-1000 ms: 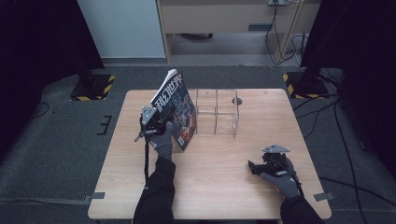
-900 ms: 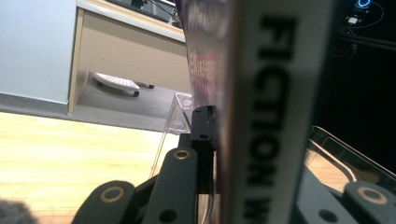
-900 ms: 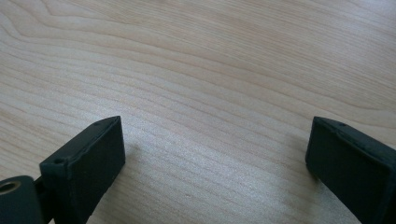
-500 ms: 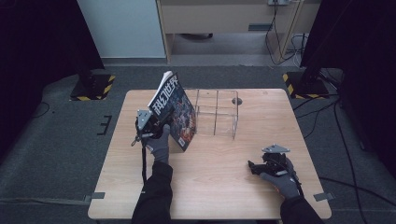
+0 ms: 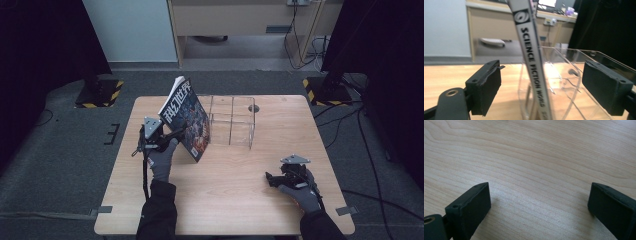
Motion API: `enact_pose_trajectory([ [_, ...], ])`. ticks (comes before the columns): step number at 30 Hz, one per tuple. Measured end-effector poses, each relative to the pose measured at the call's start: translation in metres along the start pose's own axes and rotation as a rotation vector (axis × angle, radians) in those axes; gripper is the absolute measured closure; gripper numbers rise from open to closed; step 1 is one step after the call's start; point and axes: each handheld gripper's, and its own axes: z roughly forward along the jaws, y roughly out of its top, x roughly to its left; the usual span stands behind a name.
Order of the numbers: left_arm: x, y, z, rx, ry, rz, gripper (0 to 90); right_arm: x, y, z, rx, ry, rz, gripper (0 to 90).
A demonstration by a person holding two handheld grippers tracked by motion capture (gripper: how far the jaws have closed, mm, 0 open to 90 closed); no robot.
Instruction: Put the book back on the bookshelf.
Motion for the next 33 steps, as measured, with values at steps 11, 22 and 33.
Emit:
enact_pose_trajectory([
  [11, 0.014, 0.016, -0.022, 0.043, 0.034, 0.032, 13.8, 0.000, 0.000, 0.000, -0.001, 0.000, -0.002, 4.7],
  [22, 0.005, 0.015, -0.034, 0.159, -0.011, 0.167, 11.2, 0.000, 0.000, 0.000, -0.001, 0.000, -0.002, 4.7],
  [33, 0.010, -0.006, -0.057, 0.284, -0.042, 0.239, 11.5, 0.000, 0.000, 0.000, 0.000, -0.003, 0.006, 4.6],
])
